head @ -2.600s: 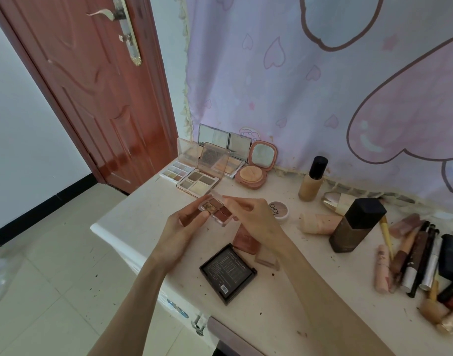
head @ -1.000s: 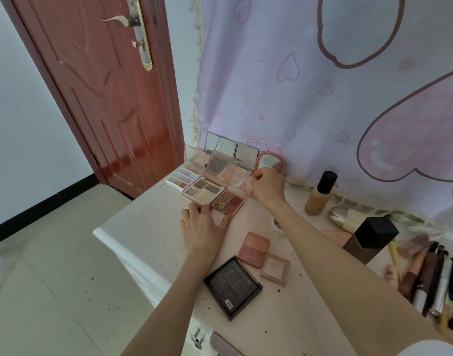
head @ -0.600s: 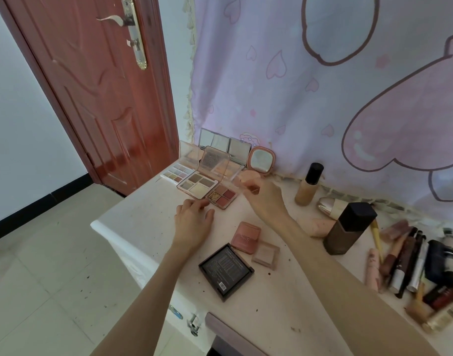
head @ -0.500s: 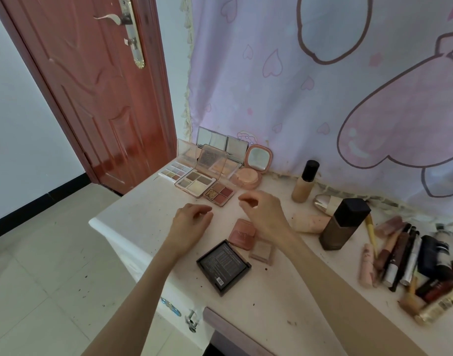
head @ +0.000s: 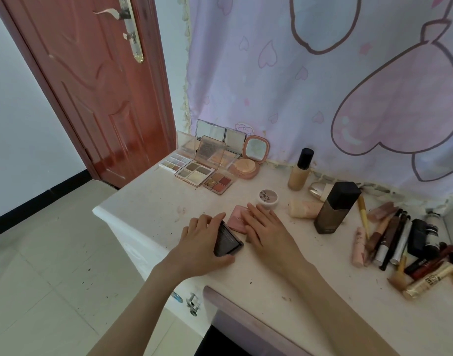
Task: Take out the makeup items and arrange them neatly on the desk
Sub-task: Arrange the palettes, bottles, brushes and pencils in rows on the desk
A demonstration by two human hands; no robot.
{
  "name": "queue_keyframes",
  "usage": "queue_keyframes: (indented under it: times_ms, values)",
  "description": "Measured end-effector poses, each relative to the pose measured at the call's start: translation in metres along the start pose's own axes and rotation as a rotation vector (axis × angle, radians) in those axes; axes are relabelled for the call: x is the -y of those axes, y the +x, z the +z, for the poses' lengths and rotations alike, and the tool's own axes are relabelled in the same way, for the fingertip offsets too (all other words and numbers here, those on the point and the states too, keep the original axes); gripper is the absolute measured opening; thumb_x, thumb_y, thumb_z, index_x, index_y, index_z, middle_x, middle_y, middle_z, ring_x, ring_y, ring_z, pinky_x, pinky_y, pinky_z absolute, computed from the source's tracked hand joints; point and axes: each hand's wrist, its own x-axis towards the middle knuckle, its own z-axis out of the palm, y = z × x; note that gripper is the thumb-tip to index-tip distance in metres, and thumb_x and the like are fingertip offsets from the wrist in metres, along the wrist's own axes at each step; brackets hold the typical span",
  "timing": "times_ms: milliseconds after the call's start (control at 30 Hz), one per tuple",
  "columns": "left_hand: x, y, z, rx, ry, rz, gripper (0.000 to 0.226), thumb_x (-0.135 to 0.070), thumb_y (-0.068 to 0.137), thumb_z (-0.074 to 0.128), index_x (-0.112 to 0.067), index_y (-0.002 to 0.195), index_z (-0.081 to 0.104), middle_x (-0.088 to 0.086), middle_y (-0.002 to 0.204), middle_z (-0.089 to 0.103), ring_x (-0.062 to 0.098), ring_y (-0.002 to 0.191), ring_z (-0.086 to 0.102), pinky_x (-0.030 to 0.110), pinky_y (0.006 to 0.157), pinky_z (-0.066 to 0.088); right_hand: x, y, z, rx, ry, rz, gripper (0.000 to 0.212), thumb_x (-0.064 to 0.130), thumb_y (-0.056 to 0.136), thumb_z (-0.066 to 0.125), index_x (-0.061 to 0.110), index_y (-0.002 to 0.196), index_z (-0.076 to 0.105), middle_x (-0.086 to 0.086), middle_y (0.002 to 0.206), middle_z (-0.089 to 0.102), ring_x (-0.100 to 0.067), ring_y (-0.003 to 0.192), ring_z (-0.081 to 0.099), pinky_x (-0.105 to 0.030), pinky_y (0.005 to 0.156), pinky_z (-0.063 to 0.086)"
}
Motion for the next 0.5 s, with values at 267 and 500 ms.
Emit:
queue_keyframes:
  times_ms: [267, 500]
  values:
    - [0.001, 0.001, -0.024, -0.226, -0.71, -0.093, 0.064, -0.023, 0.08, 0.068, -0.034, 0.134, 0.035, 0.0, 0.115, 0.038, 0.009, 0.102, 0.051, 0.021, 0.086, 0.049, -0.001, -0.005, -0.001, -0.035, 0.082, 0.0, 0.046, 0.034, 0.101, 0.029, 0.024, 0.146, 0.028, 0.006, 0.157, 0.013, -0.01, 0.143, 0.011, -0.019, 0.112, 0.004]
    - [-0.01, 0.0, -0.024, -0.275, -1.423, 0.079, 0.049, -0.027, 0.079, 0.069, -0.031, 0.125, 0.052, 0.005, 0.118, 0.06, 0.022, 0.112, 0.059, 0.034, 0.09, 0.05, 0.002, -0.018, -0.019, -0.48, 0.616, 0.2, 0.02, 0.016, 0.097, 0.046, 0.022, 0.104, 0.064, 0.003, 0.101, 0.065, -0.001, 0.092, 0.059, -0.015, 0.081, 0.044]
